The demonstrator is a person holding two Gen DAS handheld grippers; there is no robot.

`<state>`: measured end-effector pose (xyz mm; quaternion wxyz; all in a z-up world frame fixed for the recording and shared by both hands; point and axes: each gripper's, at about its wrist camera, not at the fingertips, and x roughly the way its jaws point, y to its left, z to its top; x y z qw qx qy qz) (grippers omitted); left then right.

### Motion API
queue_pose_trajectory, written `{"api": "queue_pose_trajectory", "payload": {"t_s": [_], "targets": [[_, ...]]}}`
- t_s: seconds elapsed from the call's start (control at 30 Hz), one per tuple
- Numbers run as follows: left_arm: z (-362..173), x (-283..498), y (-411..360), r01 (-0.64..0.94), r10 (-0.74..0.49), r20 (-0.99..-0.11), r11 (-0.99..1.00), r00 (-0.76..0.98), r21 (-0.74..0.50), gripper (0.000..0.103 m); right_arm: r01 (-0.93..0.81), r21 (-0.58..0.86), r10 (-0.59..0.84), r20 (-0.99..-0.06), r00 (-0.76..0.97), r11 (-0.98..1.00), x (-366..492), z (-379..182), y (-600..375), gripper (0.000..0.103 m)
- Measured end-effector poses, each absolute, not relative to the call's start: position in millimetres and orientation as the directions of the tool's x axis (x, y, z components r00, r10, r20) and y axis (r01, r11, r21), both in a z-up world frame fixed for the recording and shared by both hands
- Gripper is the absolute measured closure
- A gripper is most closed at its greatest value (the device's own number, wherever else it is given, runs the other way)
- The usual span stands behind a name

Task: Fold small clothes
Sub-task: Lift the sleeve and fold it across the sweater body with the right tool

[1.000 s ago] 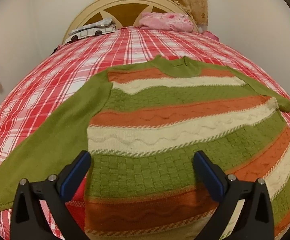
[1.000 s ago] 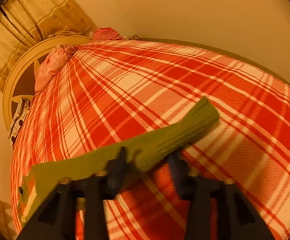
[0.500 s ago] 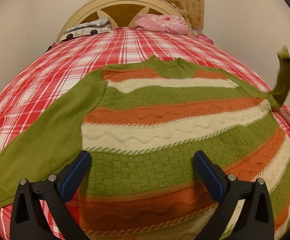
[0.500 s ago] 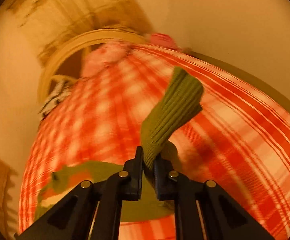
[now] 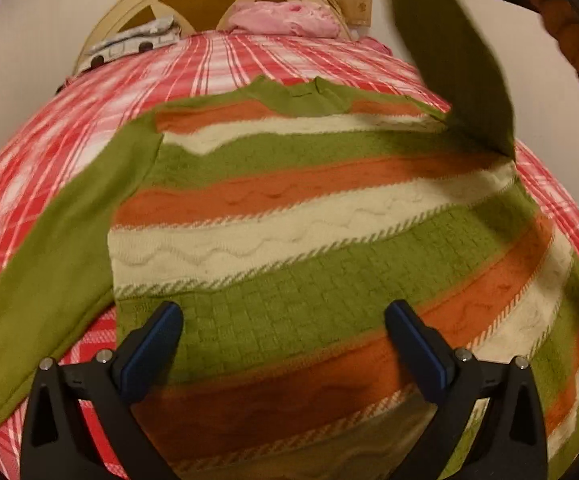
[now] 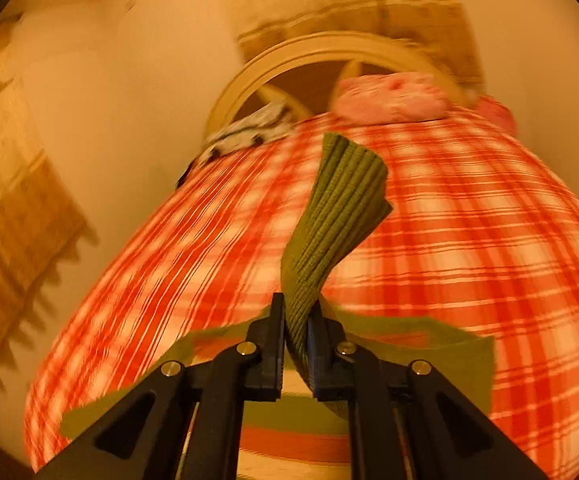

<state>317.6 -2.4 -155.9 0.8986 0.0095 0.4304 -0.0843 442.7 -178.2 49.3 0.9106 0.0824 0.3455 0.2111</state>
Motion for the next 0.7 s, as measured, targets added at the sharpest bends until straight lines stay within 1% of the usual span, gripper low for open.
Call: {"api": "queue_pose_trajectory", "payload": {"t_s": [0.07,0.17,0.2,0.23,0.27,0.3,0.33,0.4,0.47,0.53,0.6,0.63,0.7], "targets": [[-157.0,319.1,2.4,0.157,-0.171,-0.778,0.983,0.604,-0.094,0.0,-0.351,0.314,0.471,-0.61,0.637,0.882,439.4,30.7,-154.6,0.094],[-159.0,320.8,6.9,0.15,-0.2,-0.78,0.979,0.594,-0.137,0.0,-0.394,0.378,0.544,-0.636,0.547,0.838,441.8,0.4,-130.0,0.093],[-159.1,320.6,7.1,0.151,-0.202,-0.778,0.979,0.595,-0.139,0.0,-0.404,0.39,0.559,-0.646,0.52,0.827,442.7,-8.4,-124.7,0.088],[-159.0,320.6,6.3,0.151,-0.201,-0.778,0.979,0.595,-0.138,0.0,-0.417,0.395,0.569,-0.657,0.494,0.819,440.0,-16.9,-119.8,0.082],[-158.6,320.4,5.7,0.152,-0.202,-0.778,0.979,0.595,-0.138,0.0,-0.433,0.393,0.576,-0.662,0.479,0.811,435.6,-21.1,-116.5,0.064],[-159.5,320.1,6.7,0.154,-0.212,-0.777,0.977,0.592,-0.149,0.0,-0.451,0.392,0.586,-0.661,0.469,0.802,430.3,-23.5,-118.0,0.051],[-159.8,320.5,8.7,0.154,-0.221,-0.778,0.975,0.588,-0.16,0.0,-0.461,0.393,0.594,-0.654,0.468,0.796,424.4,-24.0,-123.7,0.049],[-159.0,319.2,11.5,0.154,-0.233,-0.776,0.972,0.586,-0.175,0.0,-0.471,0.398,0.604,-0.651,0.46,0.788,415.5,-23.5,-133.8,0.048],[-154.8,317.1,10.4,0.154,-0.214,-0.776,0.976,0.593,-0.152,0.0,-0.458,0.373,0.58,-0.649,0.493,0.807,403.5,-18.5,-149.4,0.048],[-141.6,311.3,10.8,0.16,-0.206,-0.75,0.978,0.628,-0.135,0.001,-0.427,0.331,0.531,-0.654,0.539,0.841,389.7,-16.0,-170.5,0.048],[-120.1,305.1,15.8,0.17,-0.232,-0.703,0.973,0.673,-0.158,0.001,-0.399,0.272,0.472,-0.662,0.582,0.875,380.9,-18.2,-185.8,0.048],[-111.7,305.6,19.0,0.166,-0.231,-0.688,0.973,0.688,-0.16,0.0,-0.395,0.209,0.422,-0.683,0.596,0.895,379.2,-22.0,-189.0,0.048],[-91.4,308.2,24.7,0.149,-0.208,-0.656,0.978,0.725,-0.146,0.0,-0.388,0.151,0.37,-0.719,0.588,0.909,383.8,-32.2,-193.9,0.048]]}}
